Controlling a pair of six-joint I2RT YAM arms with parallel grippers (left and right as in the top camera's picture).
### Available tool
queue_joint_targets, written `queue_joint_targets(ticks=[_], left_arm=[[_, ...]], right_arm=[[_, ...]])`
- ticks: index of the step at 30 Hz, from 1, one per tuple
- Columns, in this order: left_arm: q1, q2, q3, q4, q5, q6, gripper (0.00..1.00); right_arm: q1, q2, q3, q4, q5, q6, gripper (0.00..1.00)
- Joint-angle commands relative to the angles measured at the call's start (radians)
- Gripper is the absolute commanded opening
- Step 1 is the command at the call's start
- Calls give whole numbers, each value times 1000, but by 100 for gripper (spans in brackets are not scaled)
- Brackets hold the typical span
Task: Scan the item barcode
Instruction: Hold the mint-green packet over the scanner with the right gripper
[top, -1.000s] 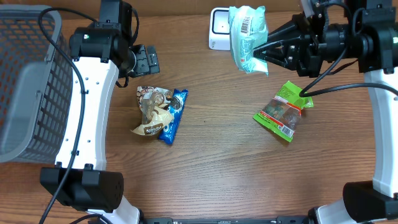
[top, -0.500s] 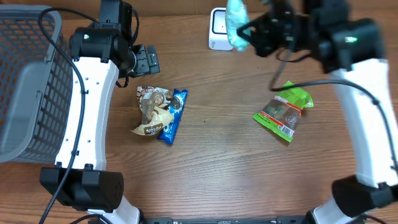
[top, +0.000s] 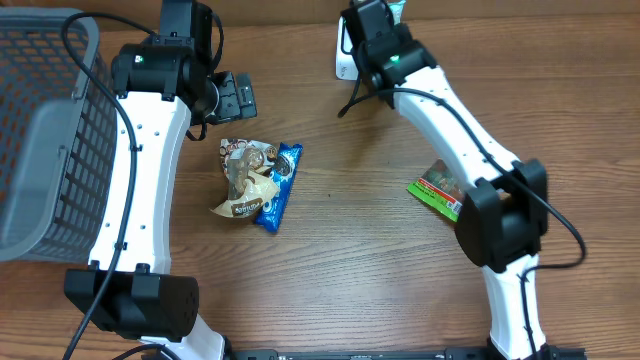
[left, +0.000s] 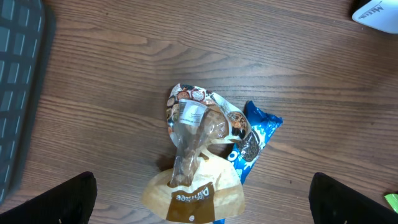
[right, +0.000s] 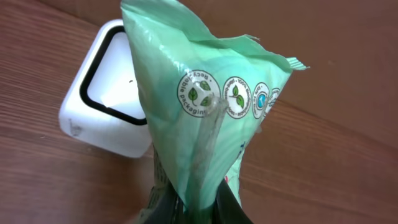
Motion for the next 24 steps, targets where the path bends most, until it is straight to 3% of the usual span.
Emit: queue_joint_targets(ticks=[1,12,18,21,24], left_arm=[[-1,-9,16,2,-5,-3,100],[-1,-9,16,2,-5,-3,100],[-1,-9,16,2,-5,-3,100],[-1,-9,16,2,-5,-3,100],[-1,-9,16,2,-5,-3,100]], right_arm=[[0,54,6,87,50,-135,4],[0,124,6,248,17,-478,4],[0,124,6,234,63,-537,4],[0,124,6,151,66,-629,4],[0,124,6,116,100,-631,4]])
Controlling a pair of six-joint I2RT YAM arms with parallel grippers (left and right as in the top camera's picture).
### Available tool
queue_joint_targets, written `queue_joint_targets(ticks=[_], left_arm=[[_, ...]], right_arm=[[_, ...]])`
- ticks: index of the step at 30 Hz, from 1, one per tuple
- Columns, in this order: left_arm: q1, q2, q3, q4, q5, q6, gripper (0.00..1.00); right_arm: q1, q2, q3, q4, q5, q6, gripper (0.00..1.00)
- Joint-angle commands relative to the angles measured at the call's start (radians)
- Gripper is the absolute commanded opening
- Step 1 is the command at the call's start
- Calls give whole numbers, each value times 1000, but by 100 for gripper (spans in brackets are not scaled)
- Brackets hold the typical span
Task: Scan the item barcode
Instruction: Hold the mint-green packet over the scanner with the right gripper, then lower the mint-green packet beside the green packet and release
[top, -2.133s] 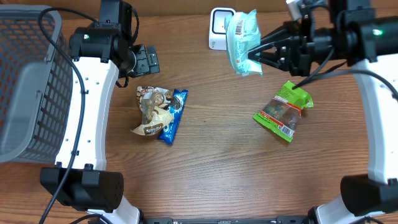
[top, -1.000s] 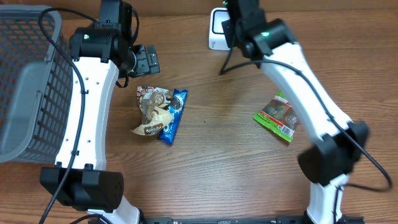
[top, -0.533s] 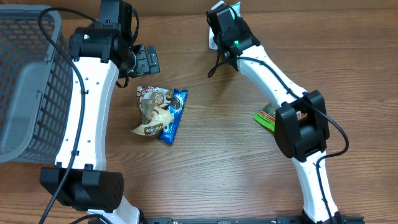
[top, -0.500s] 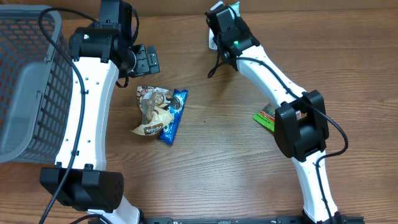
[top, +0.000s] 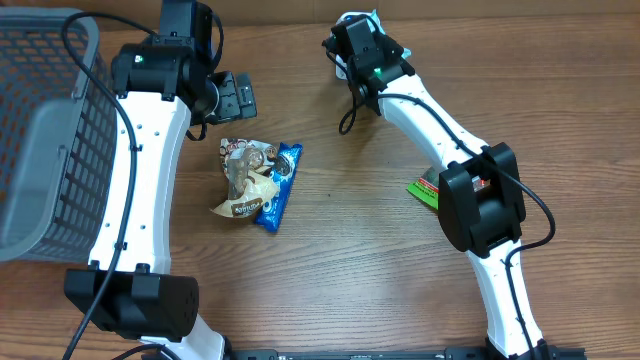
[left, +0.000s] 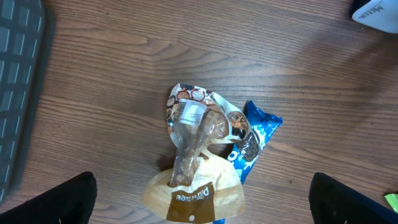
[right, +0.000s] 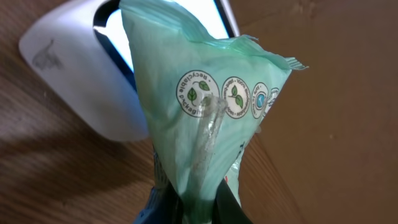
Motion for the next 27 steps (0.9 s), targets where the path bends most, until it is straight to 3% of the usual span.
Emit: queue_joint_targets(ticks=[1,12,16,22,27], left_arm=[[-1,-9,16,2,-5,-3,100],[-1,-9,16,2,-5,-3,100],[-1,-9,16,2,-5,-3,100],[-1,-9,16,2,-5,-3,100],[-1,-9,16,2,-5,-3,100]], right_arm=[[0,-6,8,0,69,-41,4],[0,-6,8,14,90,-41,4],[10,-18,8,-64,82,-36,4],[45,-128,11,-203,66,188,4],[67,-310,11,-464,-12,519,4]])
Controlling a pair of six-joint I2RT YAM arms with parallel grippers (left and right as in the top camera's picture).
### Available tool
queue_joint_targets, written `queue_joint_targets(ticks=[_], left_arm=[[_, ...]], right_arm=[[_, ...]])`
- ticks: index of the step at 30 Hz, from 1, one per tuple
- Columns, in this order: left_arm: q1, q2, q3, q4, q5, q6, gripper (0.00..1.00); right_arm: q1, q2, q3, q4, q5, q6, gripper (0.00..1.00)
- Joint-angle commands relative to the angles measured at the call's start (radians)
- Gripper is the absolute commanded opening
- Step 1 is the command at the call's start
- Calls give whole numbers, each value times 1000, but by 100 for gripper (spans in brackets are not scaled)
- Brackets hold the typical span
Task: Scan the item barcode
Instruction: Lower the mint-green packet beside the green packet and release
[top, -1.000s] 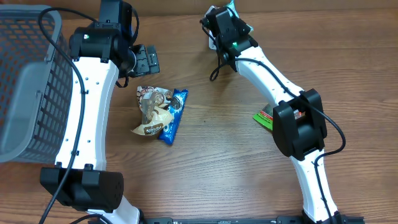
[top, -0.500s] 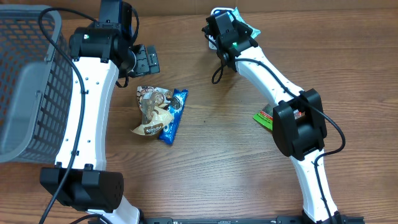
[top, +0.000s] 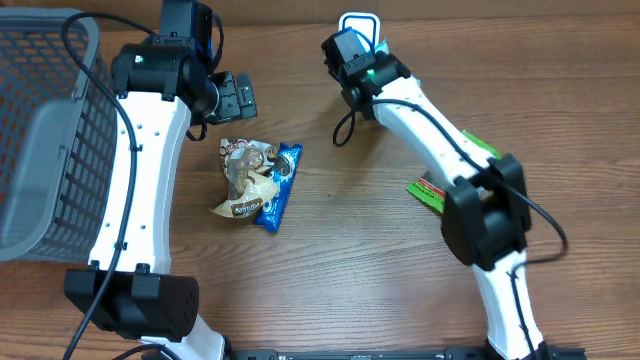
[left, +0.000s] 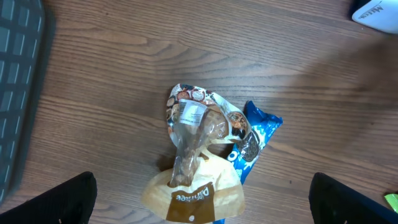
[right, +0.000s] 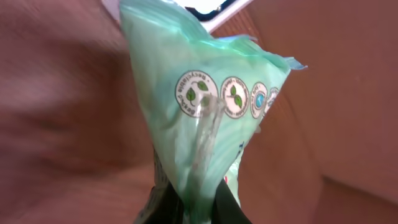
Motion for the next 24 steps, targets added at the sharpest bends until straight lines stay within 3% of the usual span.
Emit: queue_joint_targets(ticks=[1,5,7,10,14,20,24], left_arm=[[-1,-9,16,2,-5,-3,100],[-1,-9,16,2,-5,-3,100],[-1,-9,16,2,-5,-3,100],[-1,-9,16,2,-5,-3,100],[-1,-9,16,2,-5,-3,100],[-1,-9,16,2,-5,-3,100],[-1,-9,16,2,-5,-3,100]], right_arm=[[10,-248,16,-149,-140,364,4],[-77,-351,16,-323,-413,711,4],[-158,-352,10,-399,-624,780,4],[-235,-347,-64,-416,-785,788,4],[-310,-347,-331,-298,-929,841,4],[-322,-347,-603,-88,-941,917,4],[-341,-347,-701,-73,-734,973,4]])
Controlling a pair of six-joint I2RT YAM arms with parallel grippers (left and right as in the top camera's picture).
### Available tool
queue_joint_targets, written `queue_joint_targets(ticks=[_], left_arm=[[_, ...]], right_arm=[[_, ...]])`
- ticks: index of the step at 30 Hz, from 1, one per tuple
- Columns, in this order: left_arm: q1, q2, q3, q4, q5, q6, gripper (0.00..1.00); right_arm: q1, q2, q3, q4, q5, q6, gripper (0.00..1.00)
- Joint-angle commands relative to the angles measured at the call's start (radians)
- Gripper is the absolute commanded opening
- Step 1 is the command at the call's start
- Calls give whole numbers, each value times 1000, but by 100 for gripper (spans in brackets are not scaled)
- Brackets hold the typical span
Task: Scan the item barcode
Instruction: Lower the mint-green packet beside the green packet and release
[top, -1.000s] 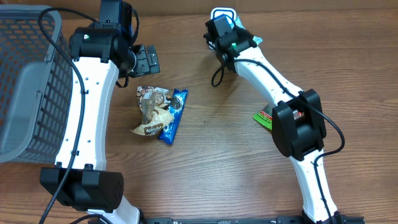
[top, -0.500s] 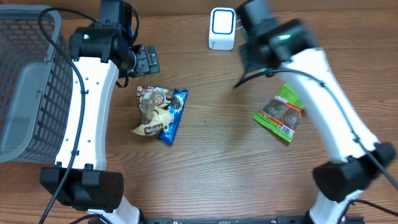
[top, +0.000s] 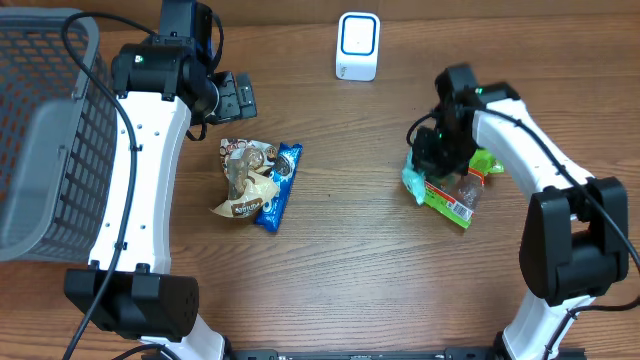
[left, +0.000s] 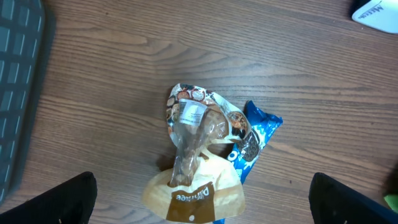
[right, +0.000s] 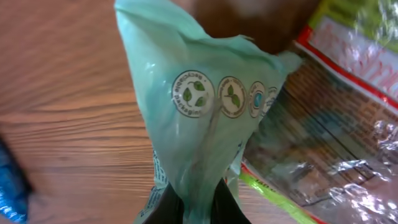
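My right gripper (right: 198, 202) is shut on a mint-green packet (right: 199, 118) printed with round recycling marks. In the overhead view that mint-green packet (top: 413, 181) hangs low at the table's right, beside a green-and-red packet (top: 447, 194). The white scanner (top: 357, 46) stands at the back edge, well apart from my right gripper (top: 432, 150). My left gripper (top: 232, 98) is open and holds nothing, above a brown snack bag (left: 193, 168) and a blue packet (left: 255, 140).
A grey mesh basket (top: 40, 130) fills the left side, and its wall shows as the basket (left: 15, 74) in the left wrist view. The green-and-red packet (right: 323, 124) lies right under the held one. A corner of the scanner (left: 376, 15) shows top right.
My right gripper, still shut on the mint-green packet, has gone from just left of the scanner at the back to the right side, over the green-and-red packet. The left arm has not moved.
The mint-green packet was held in my right gripper in front of the scanner, then close against its window, then just to its left. Now it is away from the scanner at the table's right. My left gripper stayed open above the brown and blue packets throughout.
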Motion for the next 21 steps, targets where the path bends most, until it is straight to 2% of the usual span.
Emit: queue_joint_targets(ticks=[1,7,11,15,16,17,19,20,21], left_arm=[[-1,-9,16,2,-5,-3,100],[-1,-9,16,2,-5,-3,100],[-1,-9,16,2,-5,-3,100],[-1,-9,16,2,-5,-3,100],[-1,-9,16,2,-5,-3,100],[-1,-9,16,2,-5,-3,100],[-1,-9,16,2,-5,-3,100],[-1,-9,16,2,-5,-3,100],[-1,-9,16,2,-5,-3,100]], right_arm=[[-32,-16,-55,-2,177,76,4],[-136,-16,-82,27,332,70,4],[-237,-16,-82,18,514,52,4],[-290,-16,-82,14,488,-30,4],[-290,-16,-82,15,482,-42,8],[-290,-16,-80,14,483,-42,16],[-289,-16,-77,13,483,-42,39],[-289,-16,-68,8,483,-42,54],[-289,-16,-59,3,483,-40,59]])
